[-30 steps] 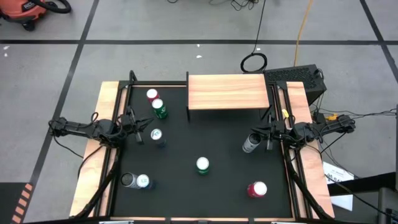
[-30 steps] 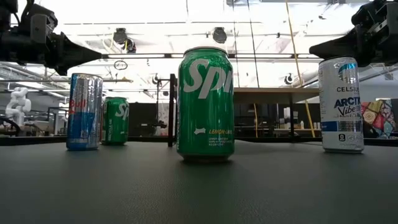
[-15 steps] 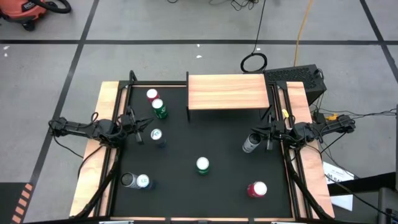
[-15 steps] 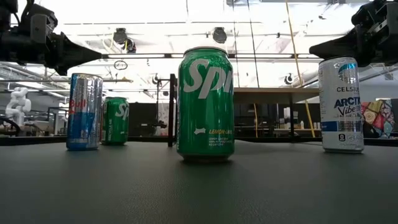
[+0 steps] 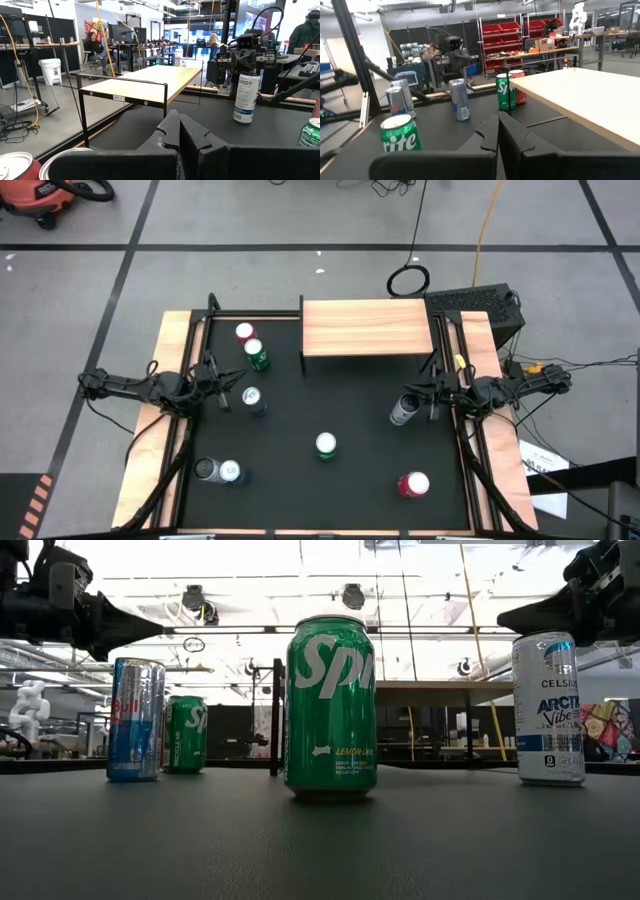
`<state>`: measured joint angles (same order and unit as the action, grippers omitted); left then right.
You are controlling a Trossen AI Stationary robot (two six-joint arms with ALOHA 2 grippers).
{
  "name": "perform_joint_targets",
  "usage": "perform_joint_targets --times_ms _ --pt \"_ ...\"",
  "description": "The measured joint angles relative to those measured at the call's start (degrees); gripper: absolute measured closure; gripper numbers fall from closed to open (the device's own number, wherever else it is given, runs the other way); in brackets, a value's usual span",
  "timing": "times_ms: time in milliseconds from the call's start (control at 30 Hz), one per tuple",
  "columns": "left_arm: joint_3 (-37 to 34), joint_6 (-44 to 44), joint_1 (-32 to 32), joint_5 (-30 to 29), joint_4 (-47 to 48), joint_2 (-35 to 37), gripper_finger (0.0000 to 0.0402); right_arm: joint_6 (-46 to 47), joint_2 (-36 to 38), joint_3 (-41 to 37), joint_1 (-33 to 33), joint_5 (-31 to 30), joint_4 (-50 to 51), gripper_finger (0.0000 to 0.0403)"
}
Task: Place canned beverage on shelf
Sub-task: Put the right white blue soda can on the shelf
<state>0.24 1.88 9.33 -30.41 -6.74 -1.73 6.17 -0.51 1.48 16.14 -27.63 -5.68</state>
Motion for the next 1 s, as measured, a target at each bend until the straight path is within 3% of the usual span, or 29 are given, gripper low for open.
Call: perform_joint_targets --times_ms 133,200,367,467,667,800,900,1000 --pt "0.0 0.0 0.0 0.0 0.0 0.0 0.0402 -4.4 -0.1 0.0 0.0 -0.3 -7.7 0.0403" --pt "0.0 0.0 0.0 0.0 0.0 0.0 0.0402 -7.6 -0.4 0.5 0.0 -4.7 -9.6 0.0402" --pt "0.0 0.0 0.0 0.0 0.0 0.0 0.0402 -7.1 -1.7 5.0 -0.1 -10.3 -1.3 0.0371" --pt "0.0 0.0 0.0 0.0 0.0 0.0 0.0402 -5.7 -3.4 7.7 -0.1 -10.1 1.4 0.0325" --pt "0.0 0.0 0.0 0.0 -0.6 0.0 0.0402 -4.8 -7.0 12.6 0.0 -9.8 2.0 0.0194" --pt "0.0 -0.1 0.0 0.7 -1.5 0.0 0.0402 0.4 -10.3 16.9 0.0 -9.8 5.9 0.0115" --pt "0.0 -0.1 0.0 2.2 -2.9 0.0 0.0402 6.5 -14.6 20.7 0.0 -9.3 11.5 0.0078" --pt "0.0 -0.1 0.0 2.3 -5.4 0.0 0.0402 12.1 -20.2 25.3 0.0 -7.8 17.8 0.0067"
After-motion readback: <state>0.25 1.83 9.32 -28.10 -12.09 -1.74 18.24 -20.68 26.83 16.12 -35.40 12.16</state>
